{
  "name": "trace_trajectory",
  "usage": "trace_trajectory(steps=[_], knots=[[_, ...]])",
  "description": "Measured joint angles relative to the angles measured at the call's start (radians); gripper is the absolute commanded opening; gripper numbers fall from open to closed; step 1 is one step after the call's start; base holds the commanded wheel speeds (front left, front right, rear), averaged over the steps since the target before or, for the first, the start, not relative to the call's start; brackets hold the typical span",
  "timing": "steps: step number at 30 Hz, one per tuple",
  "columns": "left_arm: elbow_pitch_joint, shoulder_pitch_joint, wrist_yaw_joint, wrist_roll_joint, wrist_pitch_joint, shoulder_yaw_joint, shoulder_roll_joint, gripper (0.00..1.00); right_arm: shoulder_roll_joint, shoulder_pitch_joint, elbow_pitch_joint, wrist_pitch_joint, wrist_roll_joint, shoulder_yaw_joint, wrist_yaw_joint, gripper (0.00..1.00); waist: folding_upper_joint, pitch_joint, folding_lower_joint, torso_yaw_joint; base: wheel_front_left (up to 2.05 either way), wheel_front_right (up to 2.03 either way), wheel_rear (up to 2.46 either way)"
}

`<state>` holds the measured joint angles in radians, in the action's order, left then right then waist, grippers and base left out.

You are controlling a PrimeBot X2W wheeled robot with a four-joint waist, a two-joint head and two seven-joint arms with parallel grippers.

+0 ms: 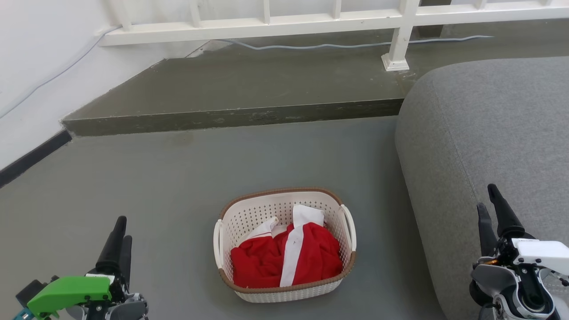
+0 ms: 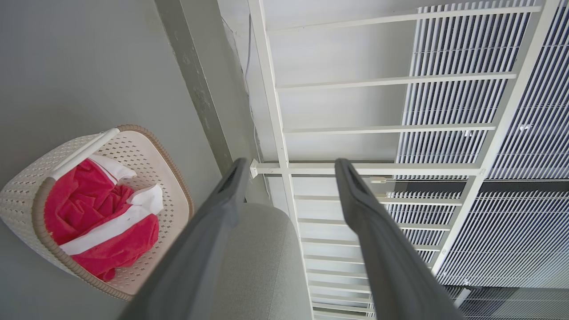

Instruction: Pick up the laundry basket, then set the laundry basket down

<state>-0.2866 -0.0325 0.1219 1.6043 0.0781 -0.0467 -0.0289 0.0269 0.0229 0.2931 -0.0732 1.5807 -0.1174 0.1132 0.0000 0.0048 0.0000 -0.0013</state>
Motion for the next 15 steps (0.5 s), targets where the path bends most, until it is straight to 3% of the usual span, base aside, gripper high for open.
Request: trace_trajectory(steps=[15], knots=[[0.035,-0.03,0.0,-0.149,-0.068,0.052,-0.033,1.0,0.058,0.018,-0.022,0.065,-0.184,0.055,0.0,1.0,0.0,-0.001,0.0,-0.002,0.0,0.0,0.0]])
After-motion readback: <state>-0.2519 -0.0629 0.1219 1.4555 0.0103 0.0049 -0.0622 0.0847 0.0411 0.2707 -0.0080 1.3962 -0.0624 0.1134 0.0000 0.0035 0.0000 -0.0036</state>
